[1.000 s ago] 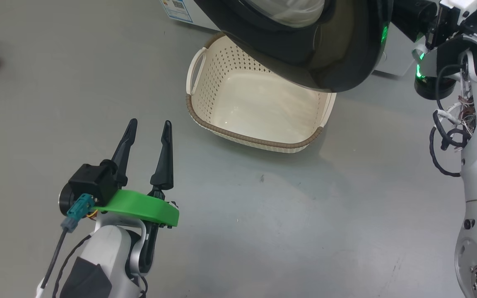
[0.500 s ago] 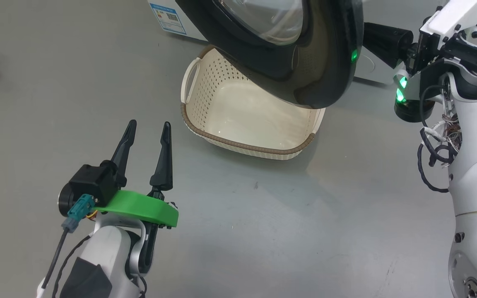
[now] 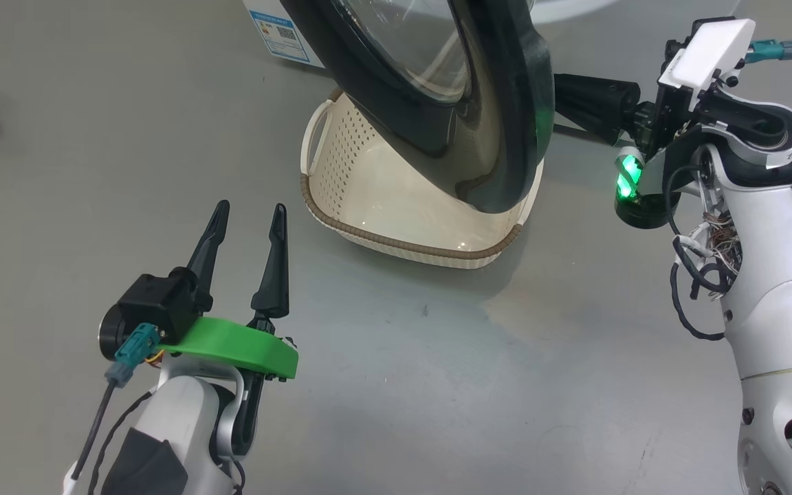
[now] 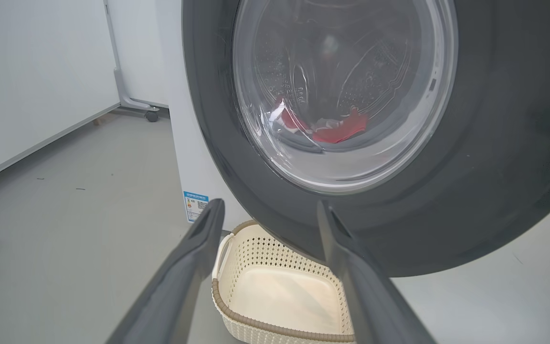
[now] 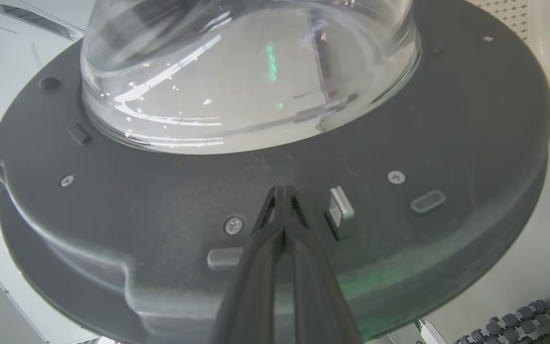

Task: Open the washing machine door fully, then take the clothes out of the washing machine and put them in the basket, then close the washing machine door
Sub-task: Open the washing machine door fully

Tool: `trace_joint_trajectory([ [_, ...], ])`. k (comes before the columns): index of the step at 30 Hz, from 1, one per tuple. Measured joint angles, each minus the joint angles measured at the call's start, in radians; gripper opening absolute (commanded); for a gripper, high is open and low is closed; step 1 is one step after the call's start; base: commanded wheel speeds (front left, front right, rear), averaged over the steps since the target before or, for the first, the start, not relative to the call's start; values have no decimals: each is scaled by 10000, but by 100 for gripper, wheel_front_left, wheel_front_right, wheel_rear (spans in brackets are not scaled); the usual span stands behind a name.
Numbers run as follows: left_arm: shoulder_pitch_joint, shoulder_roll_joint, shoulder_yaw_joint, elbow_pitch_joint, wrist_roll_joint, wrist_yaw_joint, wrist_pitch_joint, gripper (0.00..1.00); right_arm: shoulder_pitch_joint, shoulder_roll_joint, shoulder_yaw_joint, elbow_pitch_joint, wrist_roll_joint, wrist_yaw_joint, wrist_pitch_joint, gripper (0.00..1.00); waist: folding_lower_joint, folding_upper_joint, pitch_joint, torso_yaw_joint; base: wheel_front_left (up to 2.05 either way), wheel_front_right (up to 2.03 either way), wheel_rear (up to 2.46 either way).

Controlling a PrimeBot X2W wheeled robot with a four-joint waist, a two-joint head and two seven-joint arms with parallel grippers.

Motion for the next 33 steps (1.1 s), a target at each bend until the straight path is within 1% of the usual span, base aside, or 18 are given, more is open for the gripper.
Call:
trace_joint_trajectory([
  [5, 2, 0, -23, 0, 0, 0, 0, 100, 98, -13, 487, -178, 470, 0, 92, 0, 0, 0, -3, 28, 0, 0, 0],
  [18, 8, 0, -169, 0, -2, 0, 0, 100, 557, -12, 2439, -972, 1707, 0, 123, 0, 0, 0, -21, 93, 0, 0, 0],
  [23, 29, 0, -221, 0, -2, 0, 0, 100, 735, -13, 3104, -1239, 2113, 0, 35, 0, 0, 0, -36, 149, 0, 0, 0],
  [28, 42, 0, -244, 0, -4, 0, 0, 100, 918, -19, 3714, -1586, 2282, 0, -159, 0, 0, 0, -63, 217, 0, 0, 0],
  [33, 127, 2, -247, 0, -10, 0, 0, 100, 1041, -17, 4186, -1879, 2587, 0, -441, 0, 0, 0, -88, 264, 0, 0, 0],
])
